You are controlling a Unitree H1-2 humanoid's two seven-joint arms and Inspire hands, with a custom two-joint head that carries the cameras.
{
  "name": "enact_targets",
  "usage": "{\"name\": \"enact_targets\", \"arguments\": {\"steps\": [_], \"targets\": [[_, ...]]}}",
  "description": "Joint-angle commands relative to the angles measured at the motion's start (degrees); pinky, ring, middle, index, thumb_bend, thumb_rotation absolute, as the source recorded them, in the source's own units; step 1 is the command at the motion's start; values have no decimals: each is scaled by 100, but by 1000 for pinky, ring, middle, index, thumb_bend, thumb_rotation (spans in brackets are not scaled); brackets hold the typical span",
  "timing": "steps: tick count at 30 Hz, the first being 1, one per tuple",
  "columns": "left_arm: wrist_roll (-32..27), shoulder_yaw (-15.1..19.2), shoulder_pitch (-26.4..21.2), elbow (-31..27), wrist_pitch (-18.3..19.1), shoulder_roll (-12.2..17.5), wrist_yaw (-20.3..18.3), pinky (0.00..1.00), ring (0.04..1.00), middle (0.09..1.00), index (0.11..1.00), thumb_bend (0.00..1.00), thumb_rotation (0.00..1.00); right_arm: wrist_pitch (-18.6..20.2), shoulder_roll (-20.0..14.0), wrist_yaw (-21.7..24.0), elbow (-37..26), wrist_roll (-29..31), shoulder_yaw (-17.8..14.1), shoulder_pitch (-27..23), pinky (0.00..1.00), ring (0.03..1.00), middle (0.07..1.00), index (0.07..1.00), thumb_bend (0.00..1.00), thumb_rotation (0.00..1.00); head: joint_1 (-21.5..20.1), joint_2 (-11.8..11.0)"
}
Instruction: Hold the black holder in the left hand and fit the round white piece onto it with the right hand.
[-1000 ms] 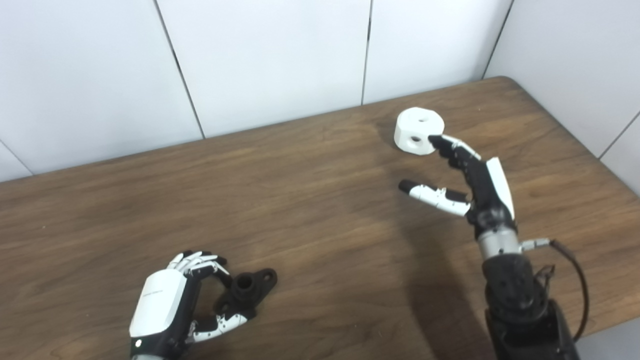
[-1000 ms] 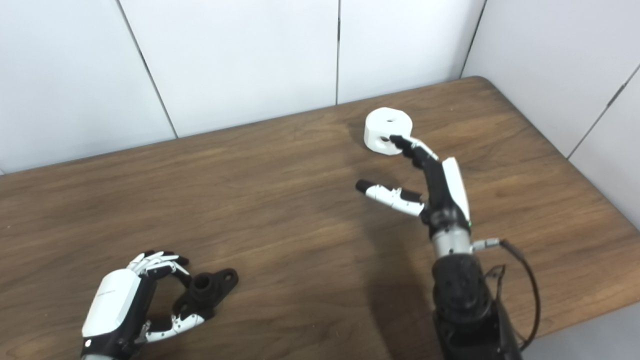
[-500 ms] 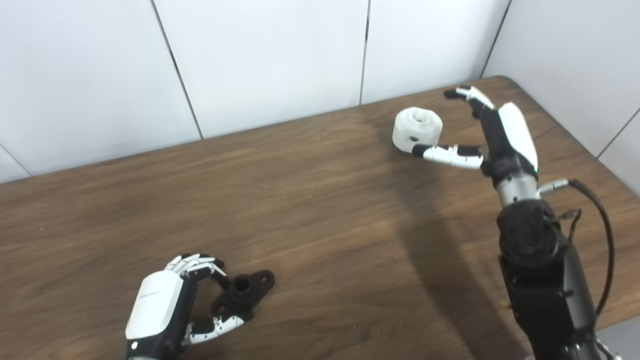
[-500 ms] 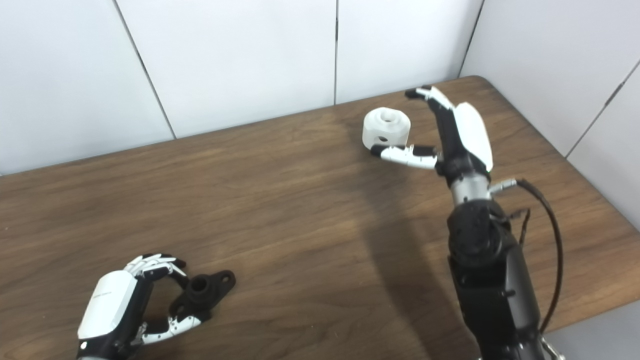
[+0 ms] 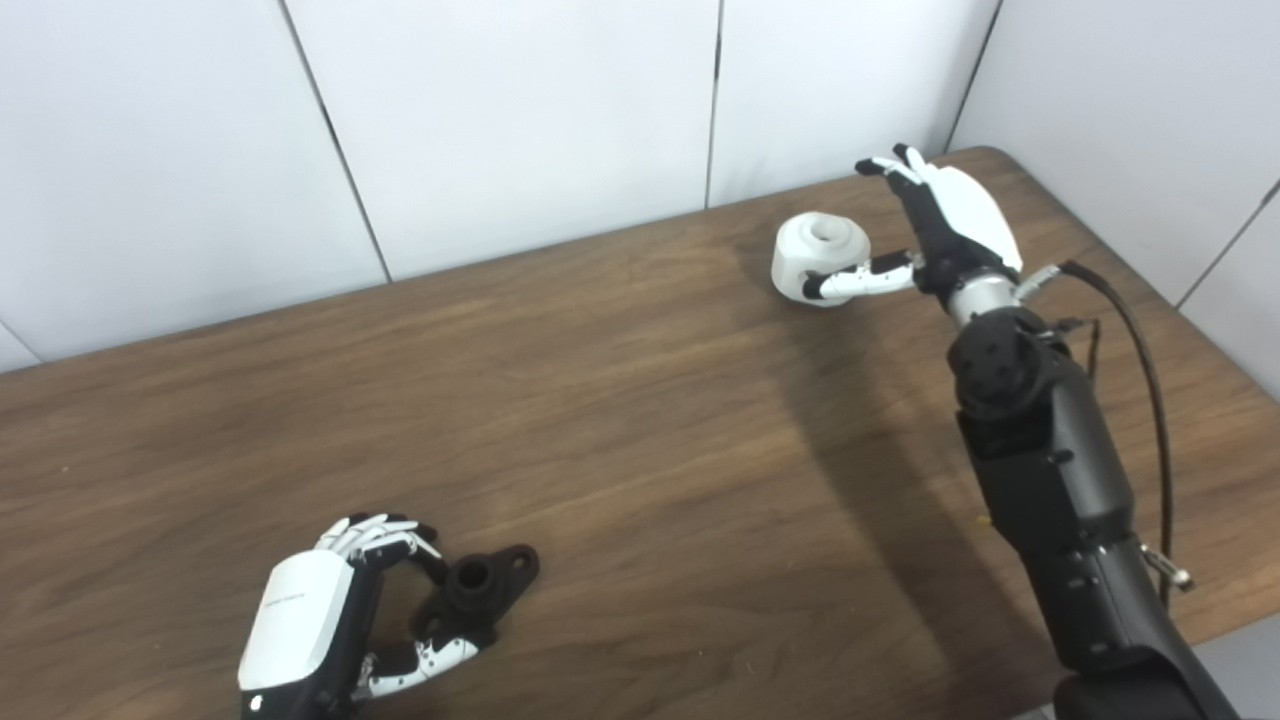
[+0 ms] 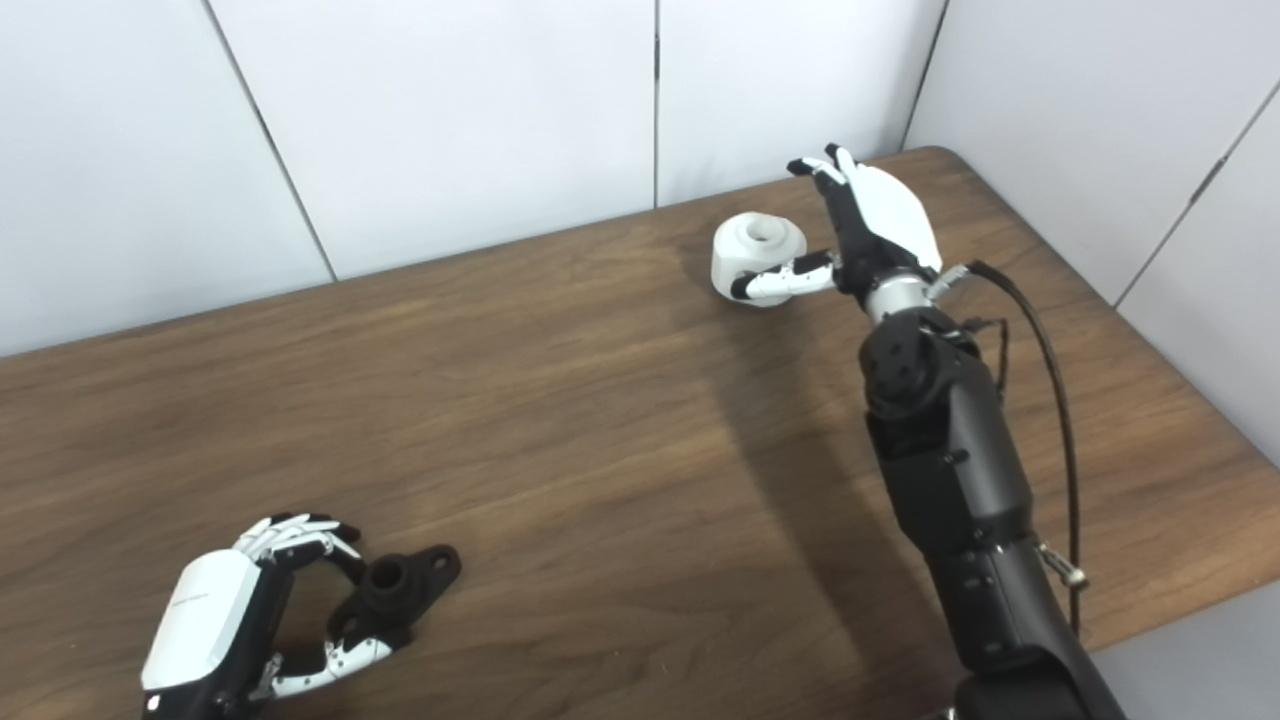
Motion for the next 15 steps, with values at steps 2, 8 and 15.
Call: {"name": "enact_targets", "arguments": {"steps": [2,8,15], "targets": [[61,39,39,-19,-16,64,-19,901,810,726,485,520,43,-15,-311,-72,144,-113,64,-421,1000,1000,1000,877,974,335,-17,8],[54,44,45,-35,5,53,-45,903,810,725,485,520,43,-13,-458,-32,656,-107,229,-685,1000,1000,1000,869,952,337,-14,15],[59,39,48,-23,-13,59,-33,905,813,726,485,520,43,-12,-505,-21,1008,-120,278,-867,1000,1000,996,844,936,345,14,19]]}}
